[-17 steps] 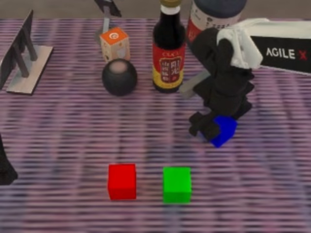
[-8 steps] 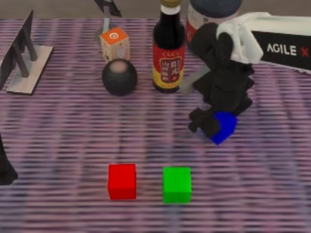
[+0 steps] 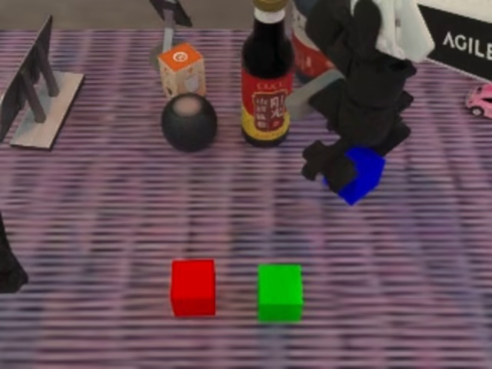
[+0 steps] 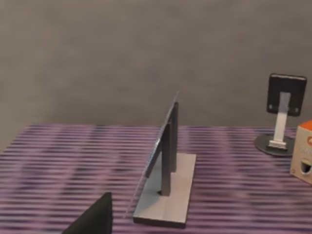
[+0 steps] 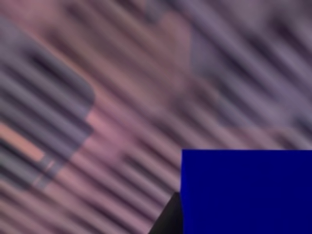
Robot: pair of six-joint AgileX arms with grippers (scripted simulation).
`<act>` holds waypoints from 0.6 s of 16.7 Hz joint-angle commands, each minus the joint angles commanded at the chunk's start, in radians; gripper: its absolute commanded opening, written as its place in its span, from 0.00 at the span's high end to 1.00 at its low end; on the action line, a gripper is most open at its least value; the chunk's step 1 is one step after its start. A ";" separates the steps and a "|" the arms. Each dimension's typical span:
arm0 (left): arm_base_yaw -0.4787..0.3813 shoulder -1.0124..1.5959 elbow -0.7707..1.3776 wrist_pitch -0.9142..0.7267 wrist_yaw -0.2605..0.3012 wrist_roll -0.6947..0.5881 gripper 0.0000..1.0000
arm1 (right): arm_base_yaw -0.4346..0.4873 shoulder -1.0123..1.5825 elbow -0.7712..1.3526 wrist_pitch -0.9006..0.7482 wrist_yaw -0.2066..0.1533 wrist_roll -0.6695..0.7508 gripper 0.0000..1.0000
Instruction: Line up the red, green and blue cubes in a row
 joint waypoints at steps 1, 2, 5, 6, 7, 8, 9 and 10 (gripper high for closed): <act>0.000 0.000 0.000 0.000 0.000 0.000 0.00 | 0.000 0.000 0.000 0.000 0.000 0.000 1.00; 0.000 0.000 0.000 0.000 0.000 0.000 0.00 | -0.004 0.004 -0.002 0.002 -0.001 0.002 1.00; 0.000 0.000 0.000 0.000 0.000 0.000 0.00 | 0.007 -0.011 -0.020 0.005 0.000 0.038 1.00; 0.000 0.000 0.000 0.000 0.000 0.000 0.00 | 0.016 -0.025 -0.036 0.008 0.000 0.070 1.00; 0.000 0.000 0.000 0.000 0.000 0.000 0.00 | 0.028 -0.043 -0.058 0.011 0.001 0.112 1.00; 0.000 0.000 0.000 0.000 0.000 0.000 0.00 | 0.042 -0.064 -0.084 0.016 0.002 0.162 1.00; 0.000 0.000 0.000 0.000 0.000 0.000 0.00 | 0.057 -0.088 -0.115 0.020 0.003 0.221 1.00; 0.000 0.000 0.000 0.000 0.000 0.000 0.00 | 0.072 -0.115 -0.150 0.025 0.003 0.288 1.00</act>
